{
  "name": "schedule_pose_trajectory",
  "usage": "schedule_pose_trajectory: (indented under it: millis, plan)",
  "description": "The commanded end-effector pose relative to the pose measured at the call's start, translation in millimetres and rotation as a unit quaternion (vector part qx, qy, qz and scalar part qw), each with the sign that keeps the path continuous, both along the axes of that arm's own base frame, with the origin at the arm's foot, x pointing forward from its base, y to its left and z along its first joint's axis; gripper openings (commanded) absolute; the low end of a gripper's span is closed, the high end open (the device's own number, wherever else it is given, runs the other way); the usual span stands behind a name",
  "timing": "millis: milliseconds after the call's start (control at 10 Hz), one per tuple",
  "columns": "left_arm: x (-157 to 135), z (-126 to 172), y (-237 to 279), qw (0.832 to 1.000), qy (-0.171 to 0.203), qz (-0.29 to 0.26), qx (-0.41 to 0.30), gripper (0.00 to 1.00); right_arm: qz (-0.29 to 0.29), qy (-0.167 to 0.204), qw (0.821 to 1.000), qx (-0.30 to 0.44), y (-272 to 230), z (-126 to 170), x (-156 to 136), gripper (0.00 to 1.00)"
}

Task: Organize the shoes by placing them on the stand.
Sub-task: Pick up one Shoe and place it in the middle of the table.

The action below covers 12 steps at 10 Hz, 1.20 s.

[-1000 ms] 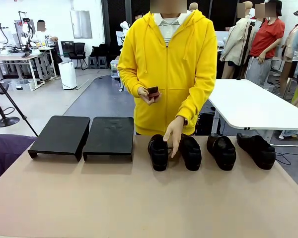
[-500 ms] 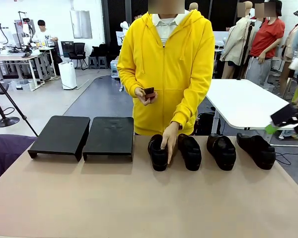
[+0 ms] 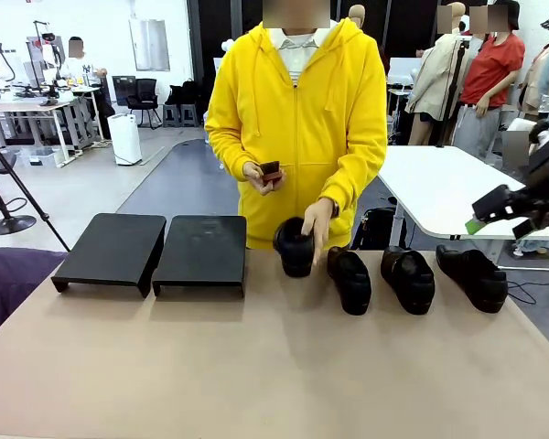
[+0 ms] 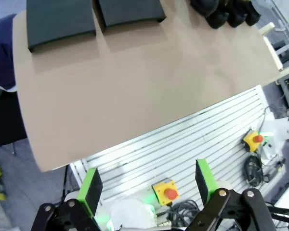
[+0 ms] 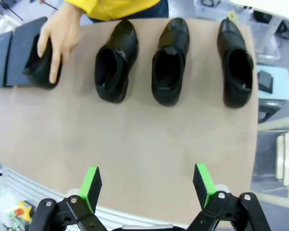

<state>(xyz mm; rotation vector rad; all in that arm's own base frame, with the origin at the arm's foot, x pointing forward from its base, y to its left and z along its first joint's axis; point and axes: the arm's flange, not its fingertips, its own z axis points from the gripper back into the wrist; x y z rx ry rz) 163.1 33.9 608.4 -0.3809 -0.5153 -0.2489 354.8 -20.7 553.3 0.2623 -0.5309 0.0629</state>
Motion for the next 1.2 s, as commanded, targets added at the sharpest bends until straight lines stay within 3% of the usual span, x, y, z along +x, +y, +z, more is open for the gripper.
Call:
schedule_pose_trajectory:
  millis: [0,100,300,500,600,700,800,900,1100]
  plan:
    - [-0.1,2.7,0.2,1.0,-0.002,-0.009,-0.005,1.0,0.027,0.023,0.999,0.025,-21.7,25.5,-56.9,1.0]
    - [-0.1,2.7,0.2,1.0,-0.002,-0.009,-0.005,1.0,0.039,0.035,0.998,0.04,-27.6,32.0,-82.5,1.0]
    - [-0.1,2.7,0.2,1.0,-0.002,-0.009,-0.005,1.0,0.032,0.043,0.998,0.043,-30.4,33.3,-106.7,1.0]
    - [-0.1,2.7,0.2,1.0,-0.002,-0.009,-0.005,1.0,0.029,0.048,0.998,0.036,-25.5,31.3,-101.7,1.0]
    - [-0.1,2.7,0.2,1.0,-0.002,-0.009,-0.005,1.0,0.025,0.047,0.998,0.027,-22.1,26.0,-88.6,1.0]
    - [-0.1,2.7,0.2,1.0,-0.002,-0.009,-0.005,1.0,0.029,0.04,0.999,-0.011,-13.9,9.3,-54.1,1.0]
    - [-0.1,2.7,0.2,1.0,-0.002,-0.009,-0.005,1.0,0.063,0.057,0.996,-0.021,-7.5,-17.5,-14.3,1.0]
    - [-0.1,2.7,0.2,1.0,-0.002,-0.009,-0.005,1.0,0.061,0.055,0.996,-0.035,-13.4,-51.6,32.0,1.0]
    - [-0.1,2.7,0.2,1.0,-0.002,-0.009,-0.005,1.0,0.063,0.082,0.994,-0.022,-18.9,-82.9,83.1,1.0]
